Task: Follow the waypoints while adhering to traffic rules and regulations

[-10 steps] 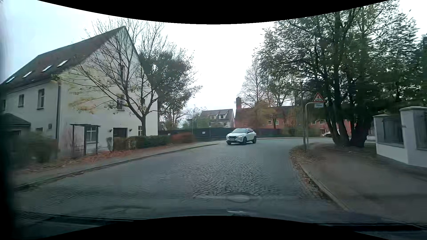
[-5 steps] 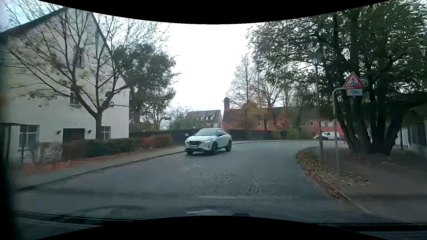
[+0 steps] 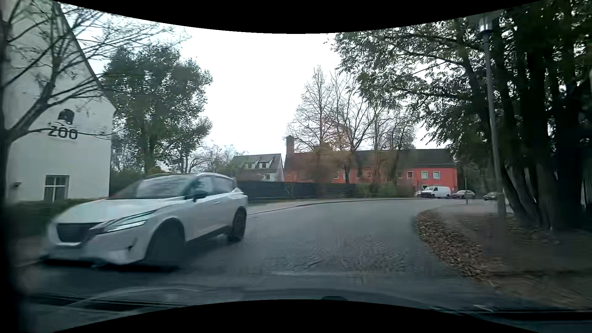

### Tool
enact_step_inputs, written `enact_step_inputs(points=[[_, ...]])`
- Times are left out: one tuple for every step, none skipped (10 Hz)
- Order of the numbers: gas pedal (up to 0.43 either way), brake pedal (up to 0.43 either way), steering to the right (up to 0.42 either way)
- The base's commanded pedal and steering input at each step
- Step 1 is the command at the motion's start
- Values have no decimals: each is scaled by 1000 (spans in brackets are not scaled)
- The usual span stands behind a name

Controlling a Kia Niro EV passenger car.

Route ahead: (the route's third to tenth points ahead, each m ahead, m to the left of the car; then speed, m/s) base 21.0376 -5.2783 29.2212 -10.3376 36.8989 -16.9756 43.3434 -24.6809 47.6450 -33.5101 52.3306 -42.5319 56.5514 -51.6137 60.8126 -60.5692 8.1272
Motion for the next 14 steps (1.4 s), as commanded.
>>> enact_step_inputs(points=[[150, 0, 118], [150, 0, 118], [150, 0, 115], [157, 0, 111], [169, 0, 110], [169, 0, 110], [169, 0, 110], [169, 0, 109], [169, 0, 110], [169, 0, 109], [169, 0, 109], [169, 0, 108], [169, 0, 108], [169, 0, 108]])
